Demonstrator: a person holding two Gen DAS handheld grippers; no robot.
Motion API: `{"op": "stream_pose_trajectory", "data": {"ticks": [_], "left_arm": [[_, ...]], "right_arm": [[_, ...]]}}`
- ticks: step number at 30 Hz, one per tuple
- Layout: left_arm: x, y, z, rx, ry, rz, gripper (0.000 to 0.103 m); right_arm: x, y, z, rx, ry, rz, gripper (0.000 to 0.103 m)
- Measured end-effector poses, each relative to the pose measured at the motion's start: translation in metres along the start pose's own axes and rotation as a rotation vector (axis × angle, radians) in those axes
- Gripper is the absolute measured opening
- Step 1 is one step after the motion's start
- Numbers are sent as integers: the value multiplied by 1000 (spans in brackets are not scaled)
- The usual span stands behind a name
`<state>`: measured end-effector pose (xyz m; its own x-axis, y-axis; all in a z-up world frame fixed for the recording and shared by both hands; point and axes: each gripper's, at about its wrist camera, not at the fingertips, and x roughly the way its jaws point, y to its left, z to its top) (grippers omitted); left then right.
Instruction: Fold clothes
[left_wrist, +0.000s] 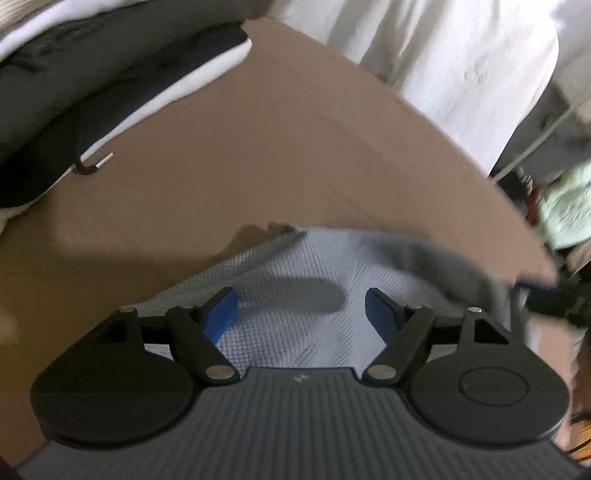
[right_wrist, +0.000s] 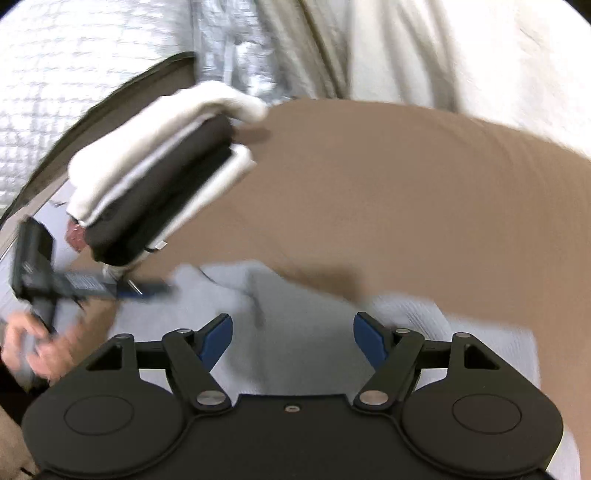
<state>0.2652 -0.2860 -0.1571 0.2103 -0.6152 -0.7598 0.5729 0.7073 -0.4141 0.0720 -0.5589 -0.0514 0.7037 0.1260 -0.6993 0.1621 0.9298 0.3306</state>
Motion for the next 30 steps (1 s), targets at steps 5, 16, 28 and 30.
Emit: {"op": "stream_pose_trajectory", "data": {"ticks": [5, 16, 28, 30], "left_arm": [[-12, 30, 4, -131, -42, -74, 76], [-39, 47, -1, -193, -77, -172, 77], [-23, -3, -4, -78, -53, -169, 79], [-14, -4, -3, -55, -35, -142, 76]], "right_arm": [[77, 16, 40, -103, 170, -161, 86], [19, 70, -54, -187, 201, 234, 18], [-16, 119, -72, -411, 213, 37, 49], [-21, 108, -49, -373, 142, -67, 60]]}}
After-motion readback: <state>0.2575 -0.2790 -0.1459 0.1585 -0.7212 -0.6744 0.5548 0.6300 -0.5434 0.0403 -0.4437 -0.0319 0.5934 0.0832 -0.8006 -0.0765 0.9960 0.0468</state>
